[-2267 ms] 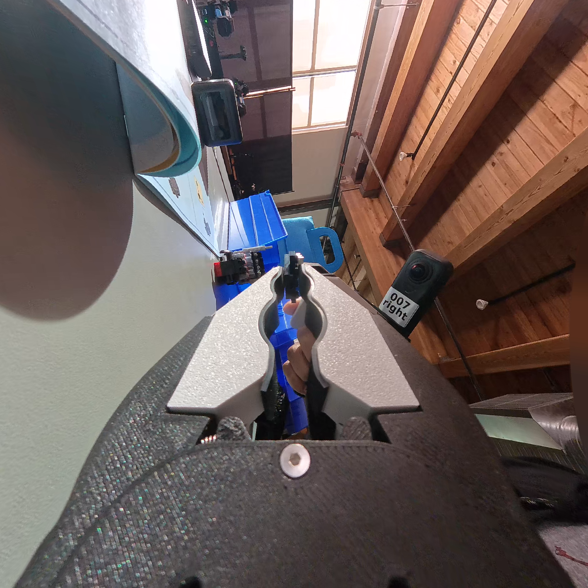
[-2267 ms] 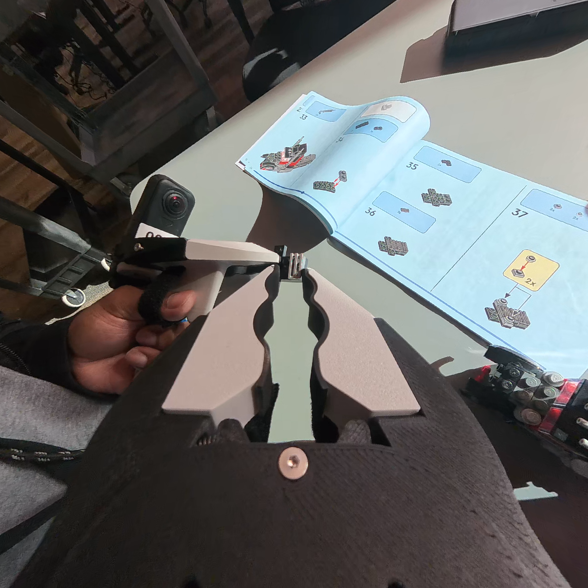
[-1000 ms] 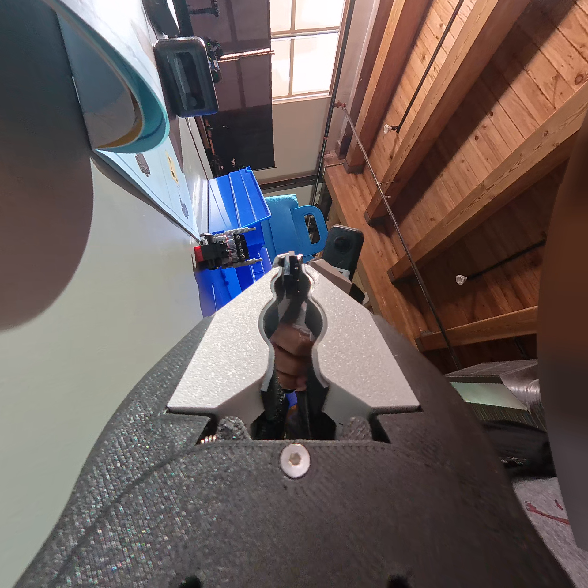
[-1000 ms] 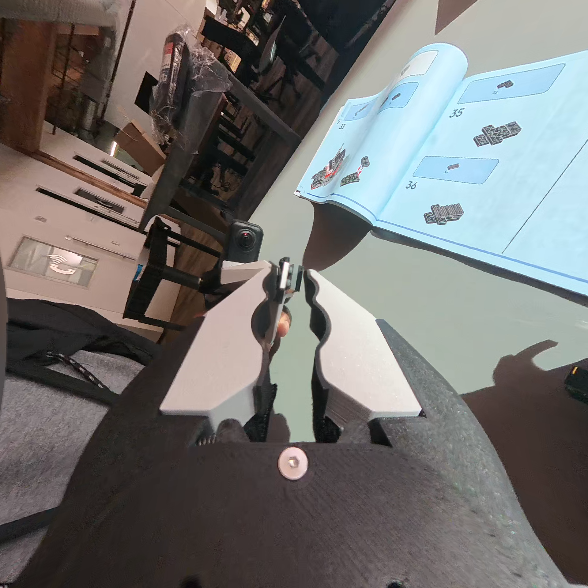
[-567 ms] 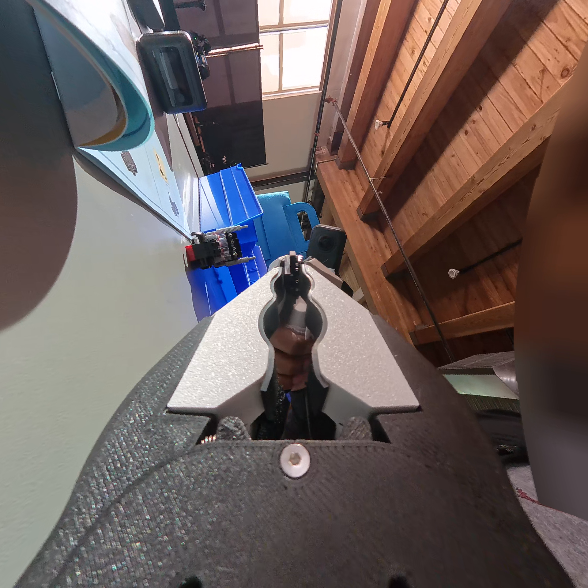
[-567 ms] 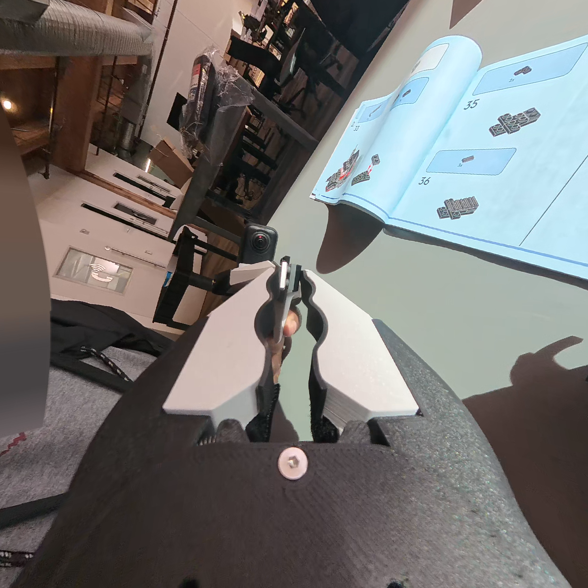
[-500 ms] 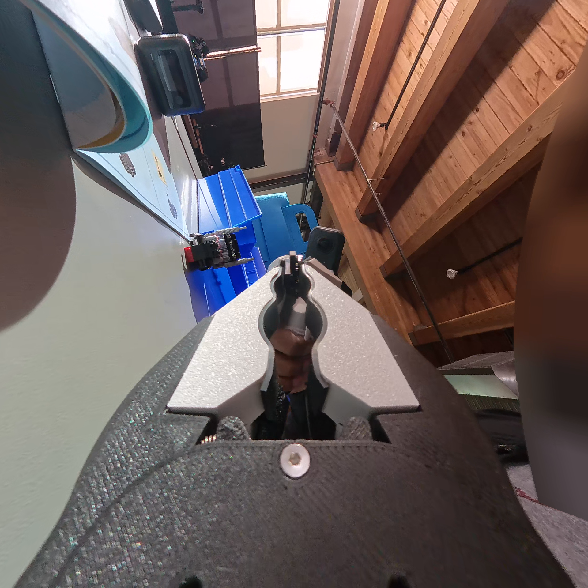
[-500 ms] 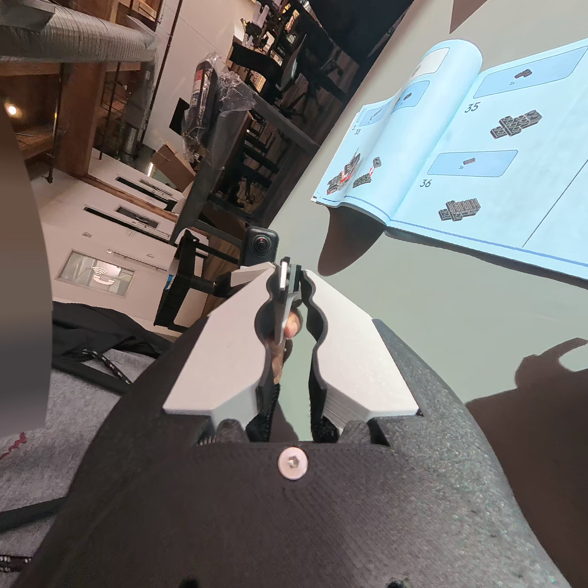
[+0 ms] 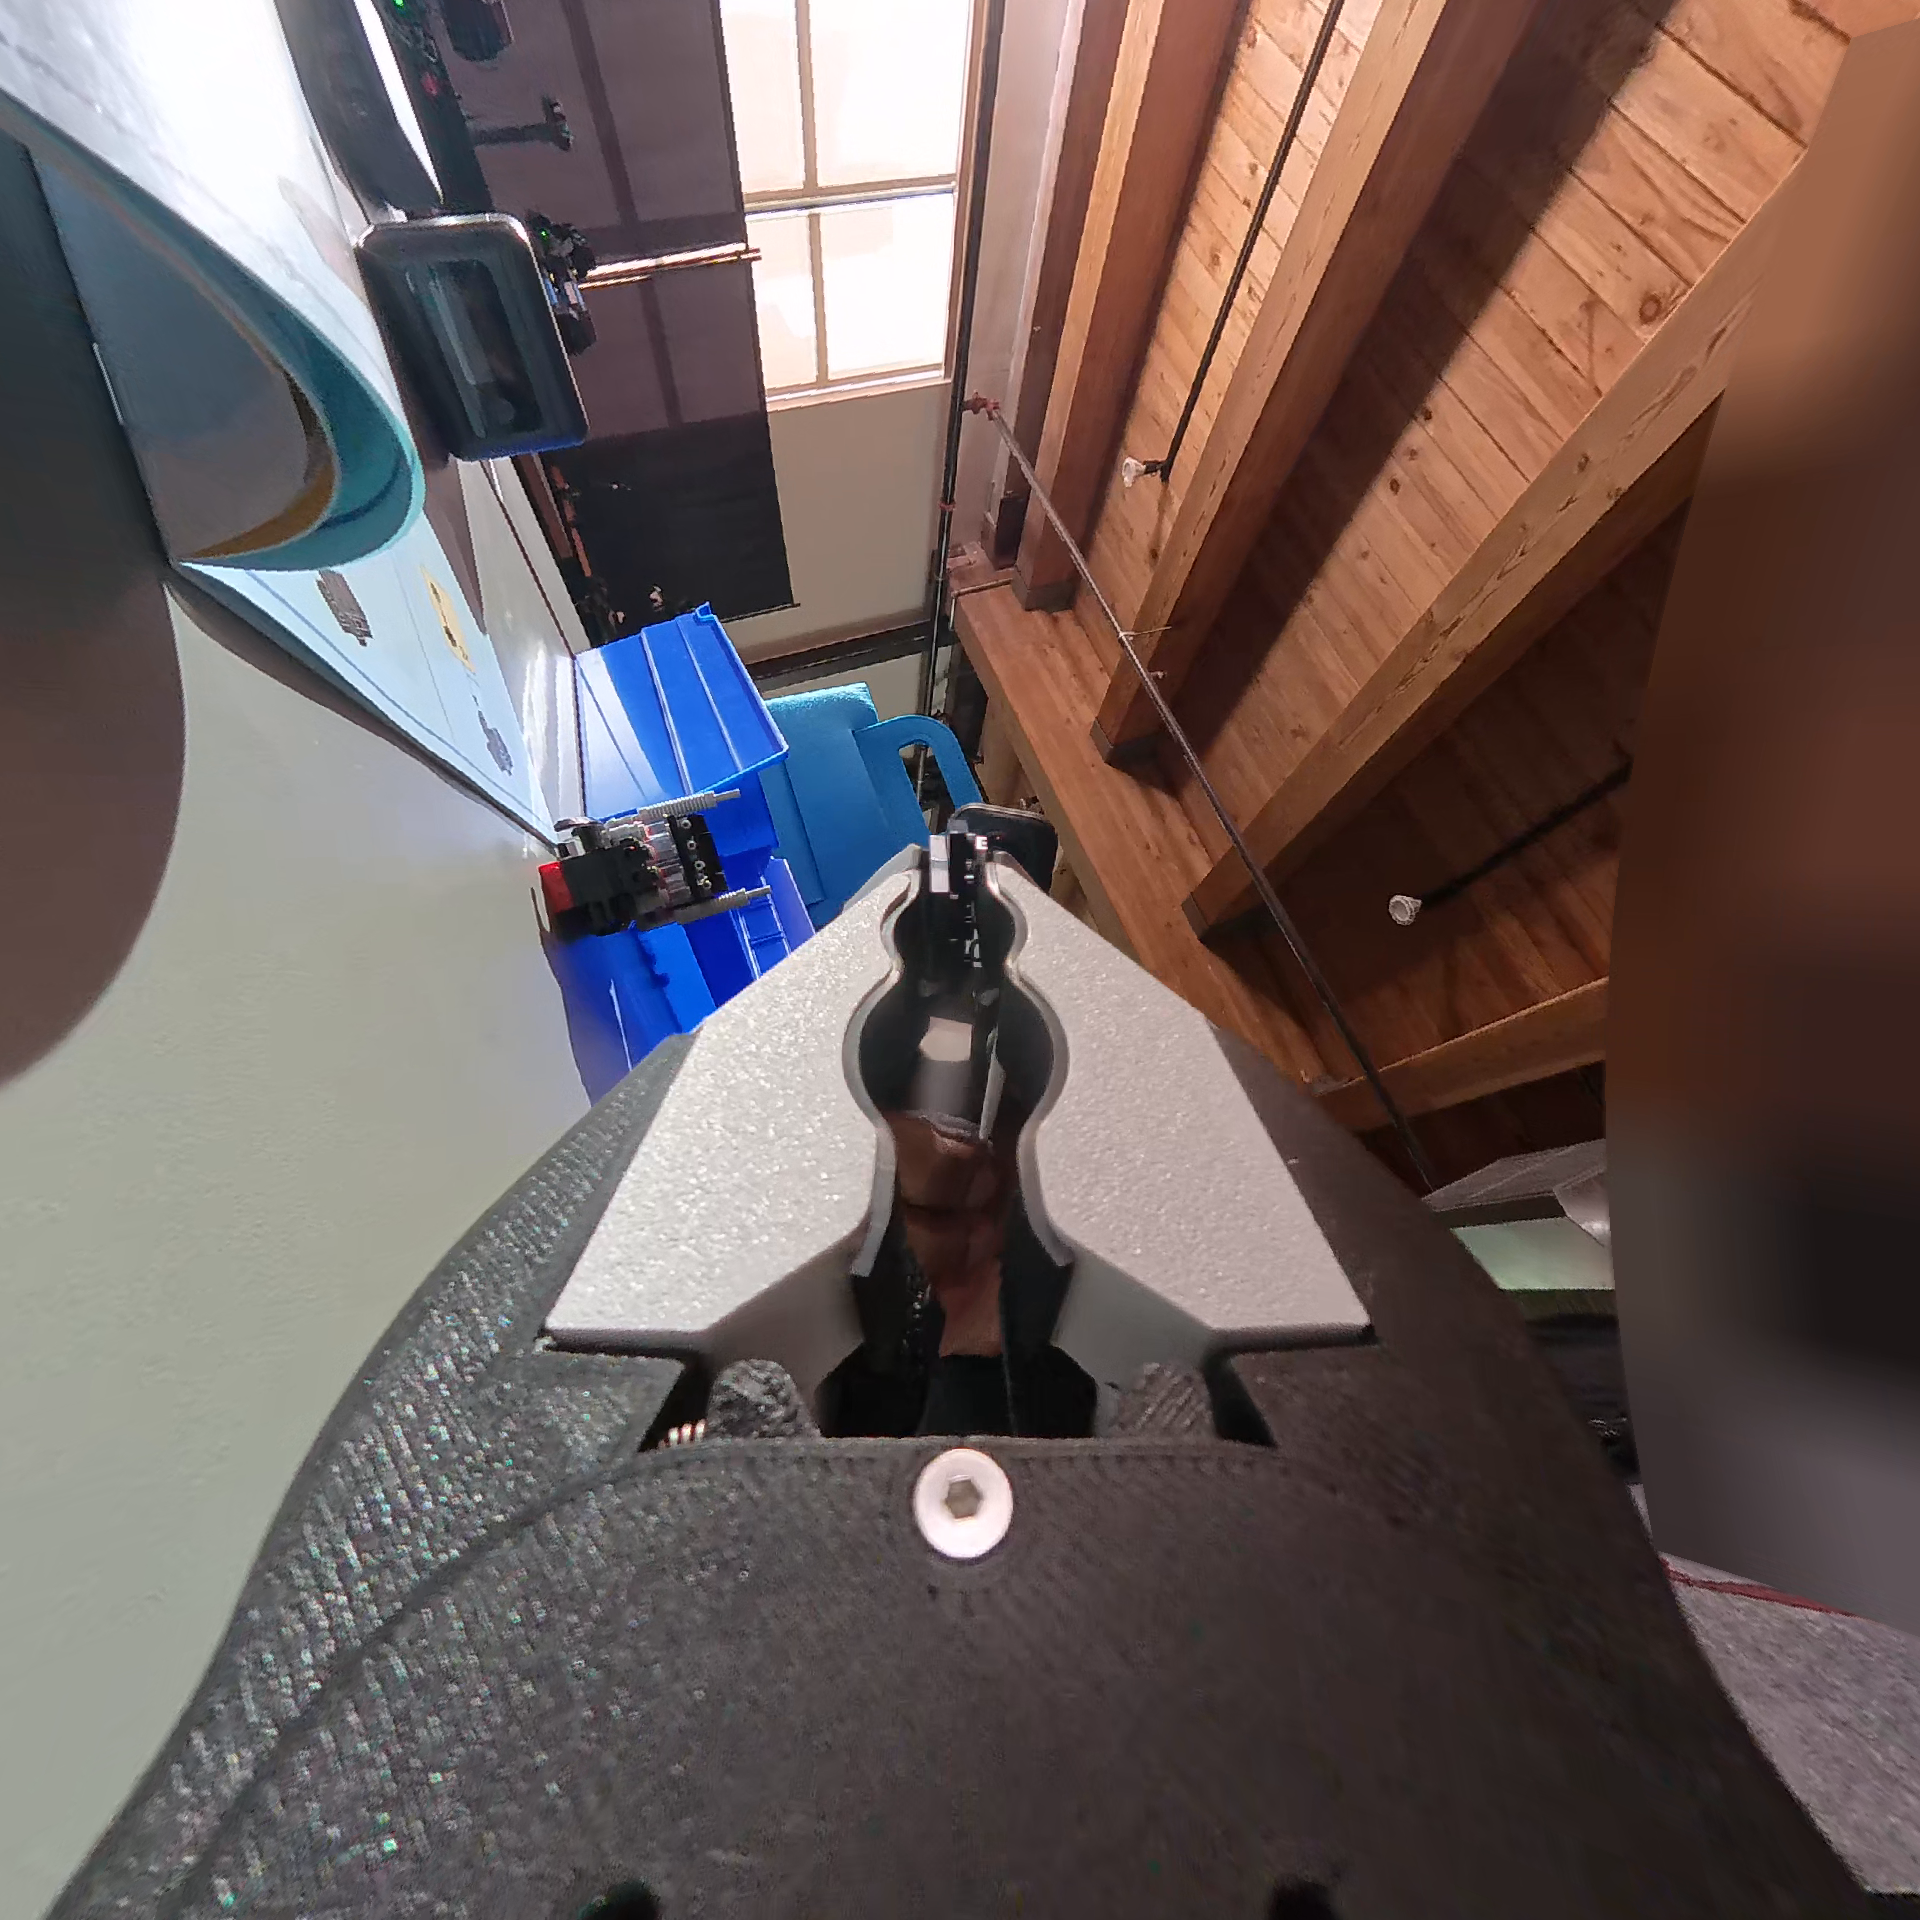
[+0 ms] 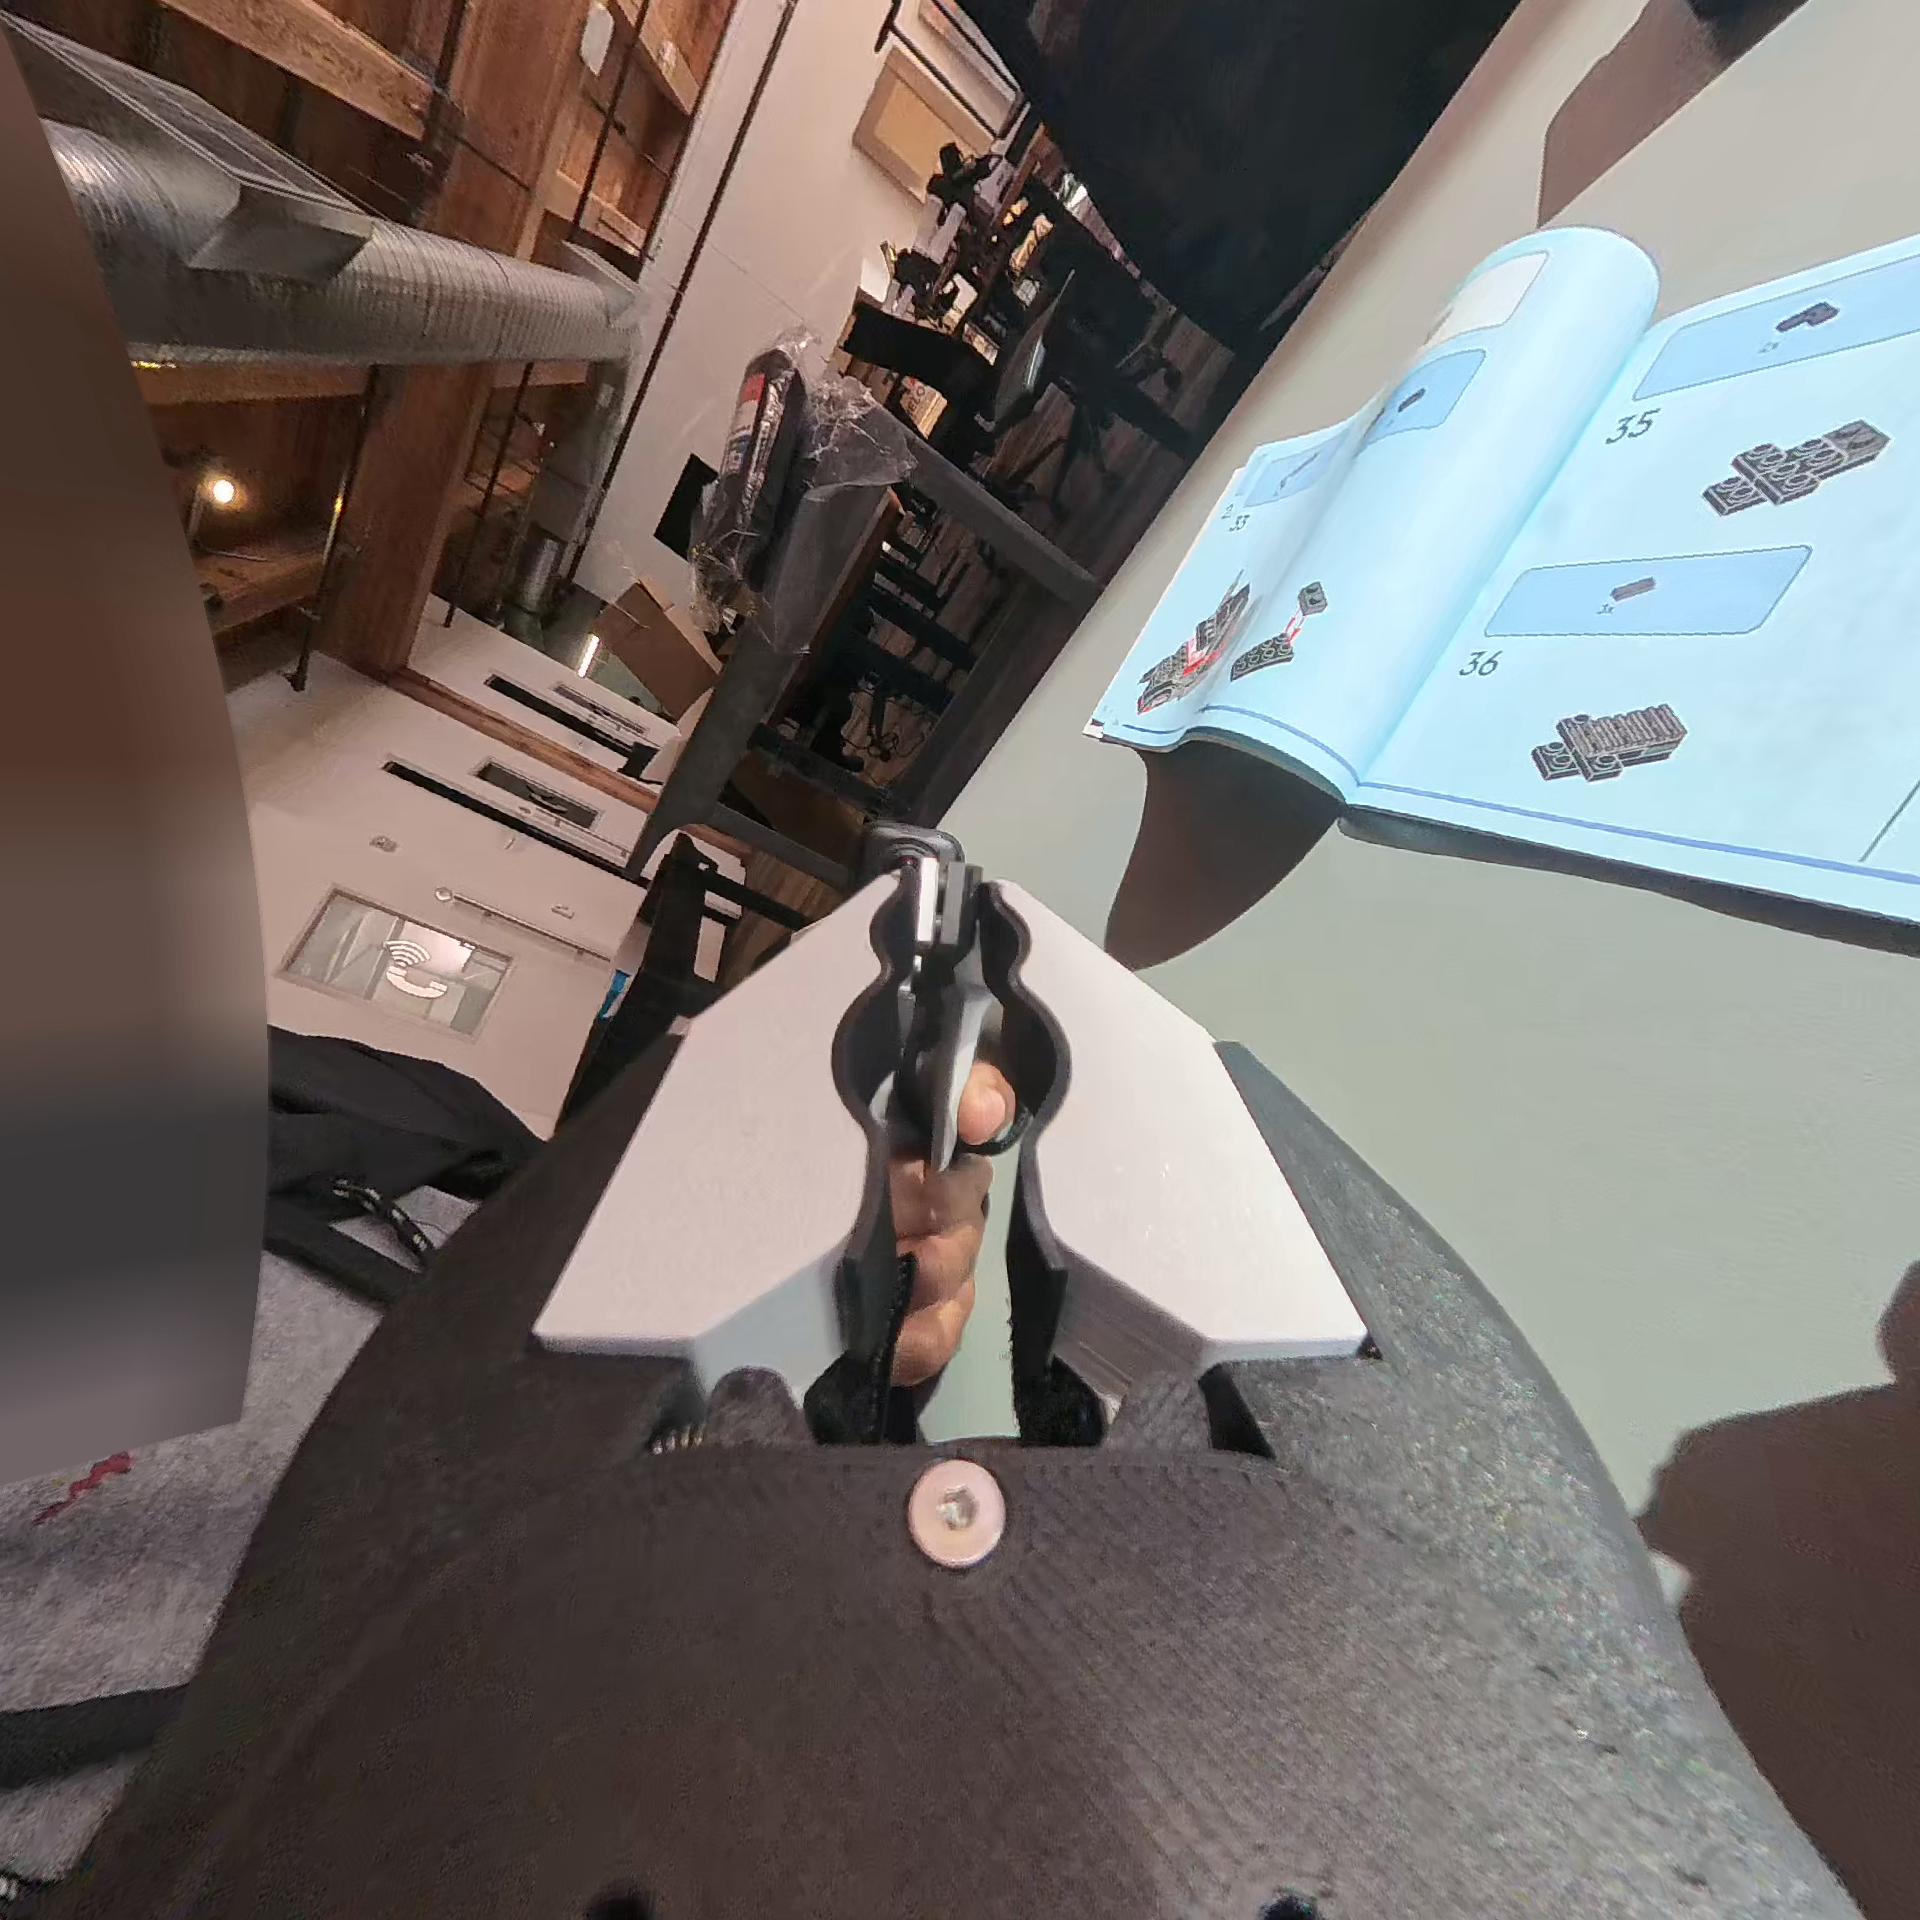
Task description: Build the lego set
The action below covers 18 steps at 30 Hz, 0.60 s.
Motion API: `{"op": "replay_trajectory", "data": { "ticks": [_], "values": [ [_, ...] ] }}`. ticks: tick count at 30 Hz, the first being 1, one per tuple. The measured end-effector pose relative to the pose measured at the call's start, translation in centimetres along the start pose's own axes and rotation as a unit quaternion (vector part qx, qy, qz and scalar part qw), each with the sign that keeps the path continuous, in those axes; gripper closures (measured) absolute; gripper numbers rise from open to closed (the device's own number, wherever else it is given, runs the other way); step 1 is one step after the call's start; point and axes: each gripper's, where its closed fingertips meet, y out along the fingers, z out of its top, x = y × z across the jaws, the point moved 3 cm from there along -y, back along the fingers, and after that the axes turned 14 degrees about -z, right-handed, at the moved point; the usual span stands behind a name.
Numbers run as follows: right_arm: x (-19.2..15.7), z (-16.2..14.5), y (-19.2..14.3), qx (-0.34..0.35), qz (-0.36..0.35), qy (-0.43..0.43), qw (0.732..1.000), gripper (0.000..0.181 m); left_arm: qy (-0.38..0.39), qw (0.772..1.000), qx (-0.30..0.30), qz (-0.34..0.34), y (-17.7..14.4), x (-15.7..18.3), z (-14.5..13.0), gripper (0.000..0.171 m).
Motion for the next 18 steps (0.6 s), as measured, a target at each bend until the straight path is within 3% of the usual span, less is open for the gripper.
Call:
{"op": "replay_trajectory", "data": {
  "ticks": [18],
  "values": [
    [-0.71,-0.11,-0.42,0.026,-0.017,-0.084,0.996,0.170,0.016,1.000,-0.008,-0.018,0.16,0.68,-0.27,0.163]
  ]
}}
